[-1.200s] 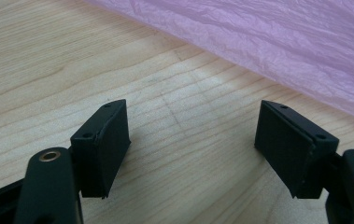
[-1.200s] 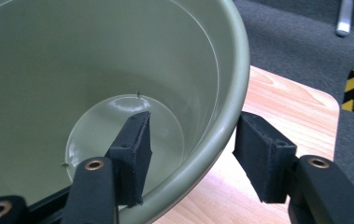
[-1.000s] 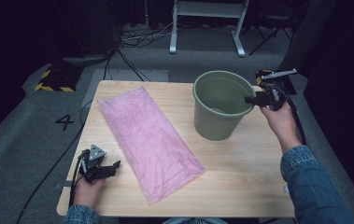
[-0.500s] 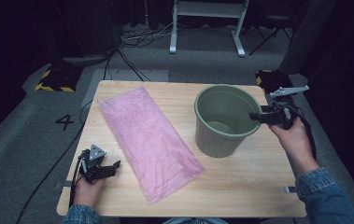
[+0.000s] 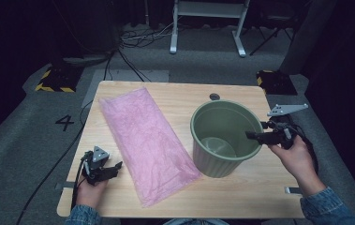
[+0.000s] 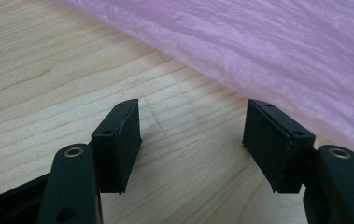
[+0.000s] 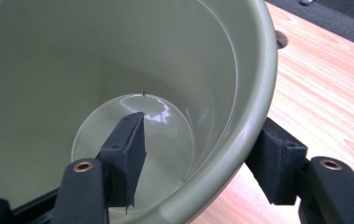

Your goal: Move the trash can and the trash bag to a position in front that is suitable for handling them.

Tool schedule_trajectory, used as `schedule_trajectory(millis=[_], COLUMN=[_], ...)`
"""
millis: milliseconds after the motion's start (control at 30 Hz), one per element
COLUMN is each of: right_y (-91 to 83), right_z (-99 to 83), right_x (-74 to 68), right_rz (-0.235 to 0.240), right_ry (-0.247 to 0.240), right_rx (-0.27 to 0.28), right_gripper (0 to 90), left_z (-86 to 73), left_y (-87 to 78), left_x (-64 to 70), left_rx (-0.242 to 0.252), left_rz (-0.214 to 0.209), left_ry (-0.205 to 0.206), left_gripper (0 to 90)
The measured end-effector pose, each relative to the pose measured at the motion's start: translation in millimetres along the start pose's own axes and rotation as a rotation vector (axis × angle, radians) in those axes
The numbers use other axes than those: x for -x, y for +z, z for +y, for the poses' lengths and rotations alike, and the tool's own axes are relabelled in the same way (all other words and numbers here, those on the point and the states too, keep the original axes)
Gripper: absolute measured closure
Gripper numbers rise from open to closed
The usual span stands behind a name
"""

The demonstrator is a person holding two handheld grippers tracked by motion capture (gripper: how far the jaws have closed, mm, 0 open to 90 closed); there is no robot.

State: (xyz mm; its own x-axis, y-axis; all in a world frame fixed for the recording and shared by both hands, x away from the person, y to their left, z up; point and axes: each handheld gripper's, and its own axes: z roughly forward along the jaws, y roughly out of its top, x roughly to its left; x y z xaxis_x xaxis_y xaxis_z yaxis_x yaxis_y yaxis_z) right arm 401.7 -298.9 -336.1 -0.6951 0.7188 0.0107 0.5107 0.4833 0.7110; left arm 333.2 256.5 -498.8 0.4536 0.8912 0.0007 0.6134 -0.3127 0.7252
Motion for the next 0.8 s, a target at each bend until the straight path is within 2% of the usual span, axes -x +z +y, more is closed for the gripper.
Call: schedule_trajectory(millis=[167, 267, 367, 400, 500, 567, 700, 800], right_y=[-3.7, -5.2, -5.2, -5.4, -5.9, -6.7, -8.5, -15.8], right_z=[-3.5, -6.2, -7.0, -7.5, -7.7, -8.5, -8.6, -5.0], right_x=[-10.1, -23.8, -31.4, -38.8, -45.8, -51.8, -56.5, -53.1], right_rz=[0.02, 0.049, 0.067, 0.085, 0.098, 0.107, 0.088, 0.07], right_ry=[-0.015, -0.038, -0.051, -0.068, -0.084, -0.098, -0.097, -0.081], right_rx=[-0.003, 0.005, 0.008, 0.007, 0.003, 0.003, 0.035, 0.078], right_gripper=[39.7, 38.4, 38.3, 38.2, 38.1, 38.0, 33.9, 30.8], left_z=[0.9, 2.1, 2.8, 3.7, 5.2, 7.8, 14.3, 20.2], left_y=[-1.2, -2.6, -3.6, -5.0, -7.0, -8.3, -6.0, -2.3], left_x=[2.4, 4.1, 4.8, 4.9, 4.6, 3.9, 6.5, 5.6], left_rx=[0.006, 0.011, 0.018, 0.023, 0.028, 0.037, 0.021, -0.003], left_rz=[-0.007, -0.016, -0.024, -0.026, -0.025, -0.026, -0.035, -0.032], left_ry=[-0.001, 0.001, -0.001, -0.004, -0.022, -0.019, -0.004, -0.014], left_gripper=[36.7, 36.6, 36.3, 36.4, 36.5, 36.5, 36.1, 35.5])
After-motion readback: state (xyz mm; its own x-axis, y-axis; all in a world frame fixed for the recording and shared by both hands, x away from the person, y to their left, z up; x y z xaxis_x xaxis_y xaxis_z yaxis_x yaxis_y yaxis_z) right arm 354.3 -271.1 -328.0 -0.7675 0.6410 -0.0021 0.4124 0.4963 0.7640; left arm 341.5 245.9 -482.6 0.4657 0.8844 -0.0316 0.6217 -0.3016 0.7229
